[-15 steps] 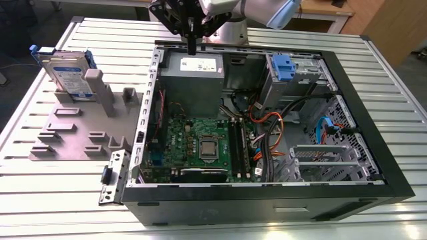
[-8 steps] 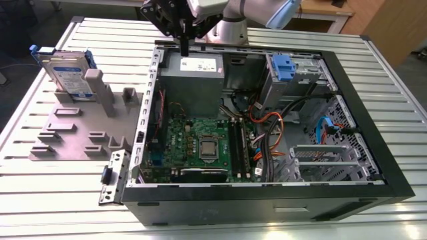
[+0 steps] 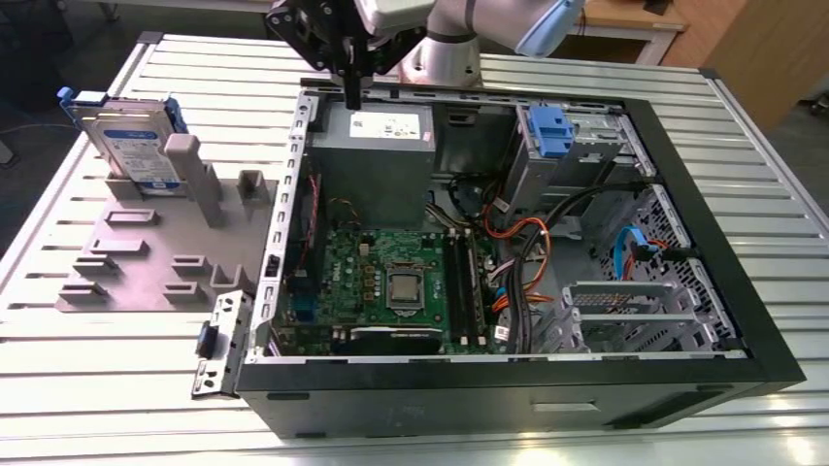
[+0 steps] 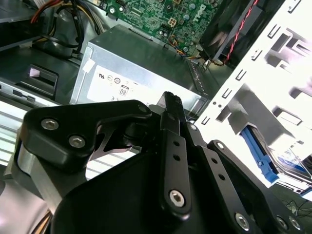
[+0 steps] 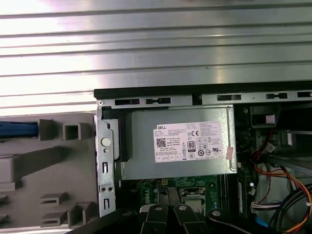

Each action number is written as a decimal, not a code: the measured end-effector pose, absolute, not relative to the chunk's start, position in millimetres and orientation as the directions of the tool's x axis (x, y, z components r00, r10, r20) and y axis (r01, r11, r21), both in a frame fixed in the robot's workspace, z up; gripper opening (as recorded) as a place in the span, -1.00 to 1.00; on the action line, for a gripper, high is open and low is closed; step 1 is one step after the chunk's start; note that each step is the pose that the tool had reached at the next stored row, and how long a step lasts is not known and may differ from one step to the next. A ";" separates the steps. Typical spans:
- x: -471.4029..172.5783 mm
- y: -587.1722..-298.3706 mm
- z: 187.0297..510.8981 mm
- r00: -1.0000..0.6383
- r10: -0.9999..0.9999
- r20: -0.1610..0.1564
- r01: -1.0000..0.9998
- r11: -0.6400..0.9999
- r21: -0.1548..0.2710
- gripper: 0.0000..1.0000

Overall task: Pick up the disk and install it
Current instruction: 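Reach for the disk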

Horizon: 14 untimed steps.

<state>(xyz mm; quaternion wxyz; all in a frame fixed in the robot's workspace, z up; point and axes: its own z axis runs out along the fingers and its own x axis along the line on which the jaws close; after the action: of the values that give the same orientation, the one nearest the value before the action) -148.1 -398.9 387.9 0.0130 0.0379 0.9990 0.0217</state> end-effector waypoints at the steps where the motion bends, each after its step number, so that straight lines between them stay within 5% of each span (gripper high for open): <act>1: -148.3 -398.9 387.8 -0.997 0.076 -0.024 0.075 0.996 0.044 -0.79; 14: -151.8 -398.9 387.0 -0.997 0.076 -0.024 0.075 0.996 0.044 -0.79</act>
<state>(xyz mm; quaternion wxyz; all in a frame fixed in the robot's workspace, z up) -151.8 -398.9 387.0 0.0130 0.0379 0.9990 0.0217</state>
